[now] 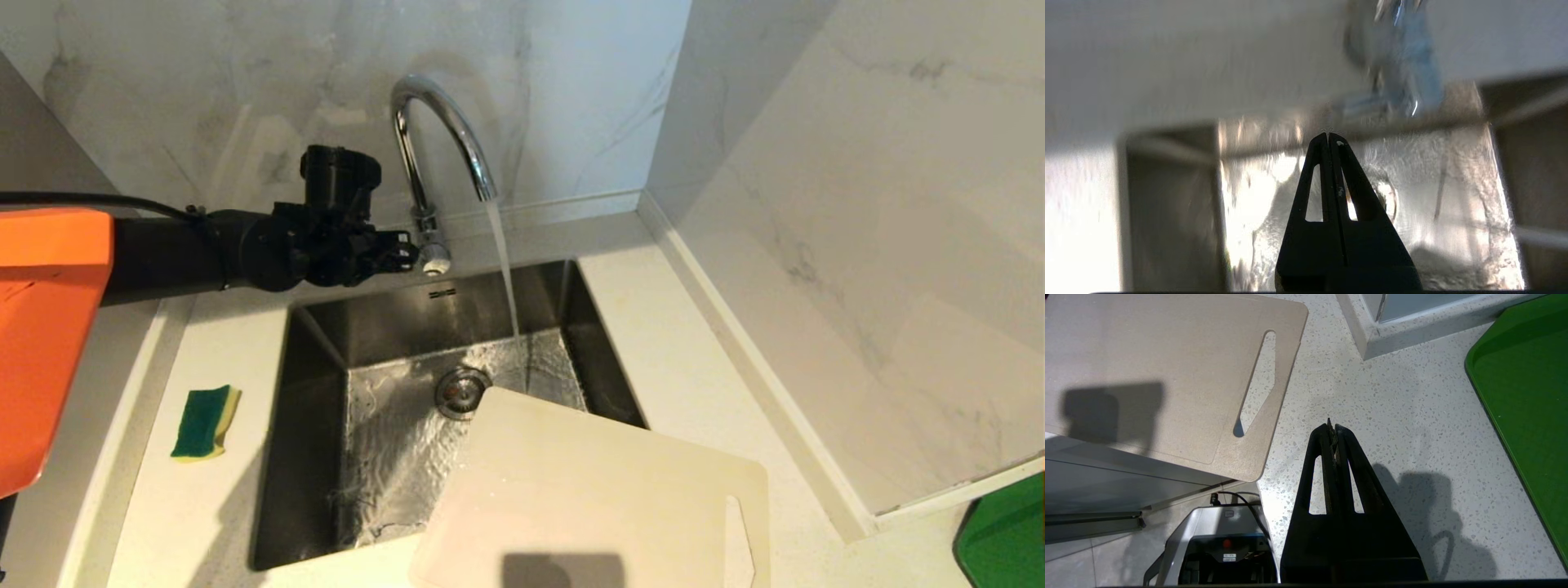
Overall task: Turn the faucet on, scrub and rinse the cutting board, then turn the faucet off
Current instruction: Turn off the tap
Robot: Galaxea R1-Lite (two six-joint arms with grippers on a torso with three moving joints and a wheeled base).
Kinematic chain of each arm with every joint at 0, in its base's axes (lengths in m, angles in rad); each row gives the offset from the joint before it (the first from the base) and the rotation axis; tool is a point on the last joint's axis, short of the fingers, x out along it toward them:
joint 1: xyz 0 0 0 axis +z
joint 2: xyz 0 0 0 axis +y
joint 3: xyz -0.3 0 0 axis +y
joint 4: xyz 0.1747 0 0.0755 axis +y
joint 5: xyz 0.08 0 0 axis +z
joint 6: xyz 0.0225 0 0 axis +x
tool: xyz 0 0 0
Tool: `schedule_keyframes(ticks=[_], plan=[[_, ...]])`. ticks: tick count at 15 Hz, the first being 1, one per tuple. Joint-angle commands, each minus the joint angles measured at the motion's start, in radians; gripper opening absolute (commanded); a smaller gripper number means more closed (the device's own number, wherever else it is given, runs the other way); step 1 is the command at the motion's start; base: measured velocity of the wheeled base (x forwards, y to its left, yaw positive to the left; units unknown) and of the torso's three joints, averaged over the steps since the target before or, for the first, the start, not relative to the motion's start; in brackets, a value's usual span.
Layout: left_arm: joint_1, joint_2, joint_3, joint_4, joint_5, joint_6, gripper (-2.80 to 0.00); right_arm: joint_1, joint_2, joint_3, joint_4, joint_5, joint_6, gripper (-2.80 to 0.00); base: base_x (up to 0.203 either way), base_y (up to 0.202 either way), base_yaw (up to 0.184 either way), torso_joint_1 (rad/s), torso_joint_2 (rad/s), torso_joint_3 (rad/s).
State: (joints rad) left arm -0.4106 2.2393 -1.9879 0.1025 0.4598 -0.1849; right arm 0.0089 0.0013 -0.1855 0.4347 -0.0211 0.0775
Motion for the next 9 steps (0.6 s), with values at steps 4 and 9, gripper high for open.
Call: schedule_keyframes(ticks=[4,9], plan=[[-0.004,-0.01,0.0,0.06,0.002,-0.045,-2.8,0.0,0.0,0.0,0.003,0.0,0.001,-2.8,0.0,0.0,0.0,0.0,0.0,0.0],[-0.002,0.0,0.0,0.041,0.002,-0.048,-2.8,0.0,0.0,0.0,0.003,0.0,0.001,-2.8,0.0,0.0,0.0,0.0,0.0,0.0]])
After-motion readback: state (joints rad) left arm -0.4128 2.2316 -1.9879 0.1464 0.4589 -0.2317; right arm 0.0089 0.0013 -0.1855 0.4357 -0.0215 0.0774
